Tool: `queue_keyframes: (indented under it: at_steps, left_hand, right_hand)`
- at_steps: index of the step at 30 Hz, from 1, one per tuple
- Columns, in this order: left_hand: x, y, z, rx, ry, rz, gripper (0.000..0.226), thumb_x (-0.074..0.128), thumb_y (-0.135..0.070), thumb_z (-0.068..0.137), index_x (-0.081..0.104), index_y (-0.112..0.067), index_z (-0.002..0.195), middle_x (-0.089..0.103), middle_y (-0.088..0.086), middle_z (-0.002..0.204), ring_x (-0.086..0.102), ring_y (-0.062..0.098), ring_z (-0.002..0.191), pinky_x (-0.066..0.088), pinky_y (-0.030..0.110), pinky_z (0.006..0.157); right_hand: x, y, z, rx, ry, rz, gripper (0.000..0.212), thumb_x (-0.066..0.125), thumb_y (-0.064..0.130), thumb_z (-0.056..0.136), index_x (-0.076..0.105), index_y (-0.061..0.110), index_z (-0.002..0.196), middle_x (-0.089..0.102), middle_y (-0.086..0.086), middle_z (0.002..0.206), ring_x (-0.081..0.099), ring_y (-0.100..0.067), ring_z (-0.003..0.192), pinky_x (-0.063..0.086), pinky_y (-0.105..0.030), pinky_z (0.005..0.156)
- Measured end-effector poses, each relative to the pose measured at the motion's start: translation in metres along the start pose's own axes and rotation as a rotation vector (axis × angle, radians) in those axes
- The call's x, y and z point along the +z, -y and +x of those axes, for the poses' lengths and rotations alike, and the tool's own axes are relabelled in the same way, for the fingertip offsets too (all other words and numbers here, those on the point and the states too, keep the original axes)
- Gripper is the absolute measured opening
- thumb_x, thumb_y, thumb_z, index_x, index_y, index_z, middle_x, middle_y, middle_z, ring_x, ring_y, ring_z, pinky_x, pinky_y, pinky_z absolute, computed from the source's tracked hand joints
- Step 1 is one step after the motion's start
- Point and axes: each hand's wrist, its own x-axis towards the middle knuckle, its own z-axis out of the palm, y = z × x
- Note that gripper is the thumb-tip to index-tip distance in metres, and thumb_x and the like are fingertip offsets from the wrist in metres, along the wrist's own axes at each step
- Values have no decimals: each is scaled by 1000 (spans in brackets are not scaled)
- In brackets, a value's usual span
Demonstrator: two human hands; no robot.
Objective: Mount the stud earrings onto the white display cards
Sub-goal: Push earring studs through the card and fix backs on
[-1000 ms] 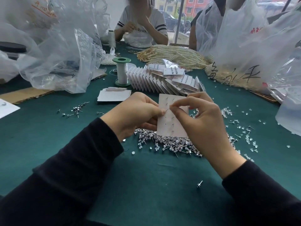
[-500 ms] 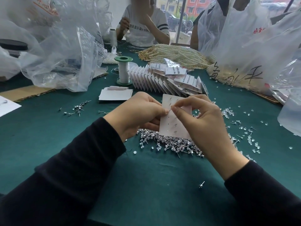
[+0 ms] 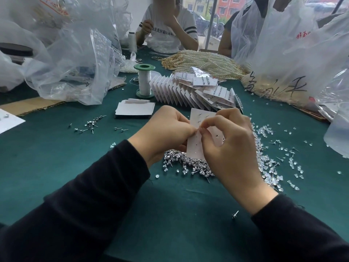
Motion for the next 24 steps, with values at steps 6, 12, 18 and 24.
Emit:
queue_keyframes:
  at_steps: [6, 12, 18, 24]
  left_hand:
    - [0, 1, -1, 16, 16, 6, 32, 52, 10, 81, 58, 1, 51, 56, 10, 47, 57, 11, 38, 46, 17, 41]
    - [-2, 2, 3, -10, 34, -25, 41, 55, 4, 83, 61, -9, 45, 60, 2, 43, 60, 11, 41, 47, 17, 42]
    - [-2, 2, 3, 16, 27, 24, 28, 57, 2, 84, 63, -5, 57, 61, -1, 43, 60, 8, 41, 46, 17, 41]
    - [-2, 2, 4, 50, 1, 117, 21, 57, 1, 83, 64, 3, 63, 60, 12, 56, 59, 15, 47, 52, 23, 48]
  right_hand:
    - [2, 1, -3, -7, -6, 13, 6, 65, 12, 79, 70, 14, 83, 60, -4, 88, 53, -27, 90, 42, -37, 78]
    - [0, 0, 0, -106, -95, -64, 4, 70, 11, 74, 72, 10, 77, 62, -7, 87, 51, -28, 94, 45, -44, 79]
    - [-6, -1, 1, -98, -62, -32, 2, 70, 10, 73, 68, 11, 73, 64, -3, 80, 57, -24, 84, 46, -47, 79]
    - [-5, 3, 0, -88, -62, -46, 4, 71, 11, 73, 68, 13, 71, 65, -1, 79, 58, -24, 82, 44, -52, 82]
